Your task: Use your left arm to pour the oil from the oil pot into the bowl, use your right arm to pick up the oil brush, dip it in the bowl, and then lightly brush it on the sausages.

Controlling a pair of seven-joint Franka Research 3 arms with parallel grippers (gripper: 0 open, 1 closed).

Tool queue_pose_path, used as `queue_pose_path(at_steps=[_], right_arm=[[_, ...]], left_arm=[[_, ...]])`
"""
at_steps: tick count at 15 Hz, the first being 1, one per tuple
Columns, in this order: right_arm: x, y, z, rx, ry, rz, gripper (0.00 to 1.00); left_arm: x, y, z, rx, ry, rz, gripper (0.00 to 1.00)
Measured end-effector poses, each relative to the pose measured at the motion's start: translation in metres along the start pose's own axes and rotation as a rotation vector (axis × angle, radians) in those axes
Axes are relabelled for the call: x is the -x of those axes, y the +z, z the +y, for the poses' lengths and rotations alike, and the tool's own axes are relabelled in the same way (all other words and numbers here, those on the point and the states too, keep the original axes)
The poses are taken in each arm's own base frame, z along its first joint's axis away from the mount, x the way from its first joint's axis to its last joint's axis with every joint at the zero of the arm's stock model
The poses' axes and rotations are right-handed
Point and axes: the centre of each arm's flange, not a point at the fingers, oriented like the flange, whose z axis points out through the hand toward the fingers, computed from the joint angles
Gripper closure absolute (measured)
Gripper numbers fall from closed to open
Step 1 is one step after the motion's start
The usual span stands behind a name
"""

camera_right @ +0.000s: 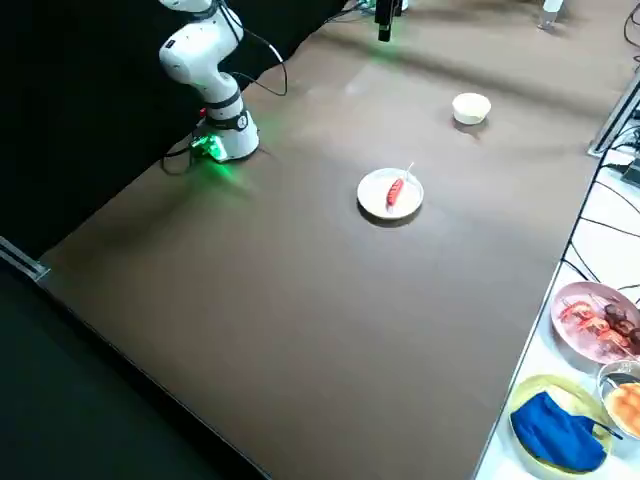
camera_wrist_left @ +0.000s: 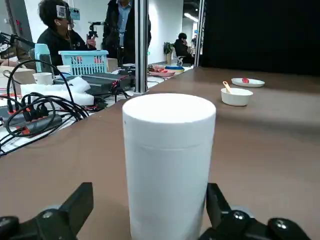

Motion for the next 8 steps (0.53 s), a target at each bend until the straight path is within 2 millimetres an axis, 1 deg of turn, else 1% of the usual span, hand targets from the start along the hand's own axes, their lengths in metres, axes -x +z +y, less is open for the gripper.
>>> queue_pose_path(at_steps=[8], right_arm=[[0.000,0.000,0.000,0.000,0.000,0.000,0.00]], left_arm=[[0.000,0.012,-0.001,0.000,-0.005,0.019,0.01]])
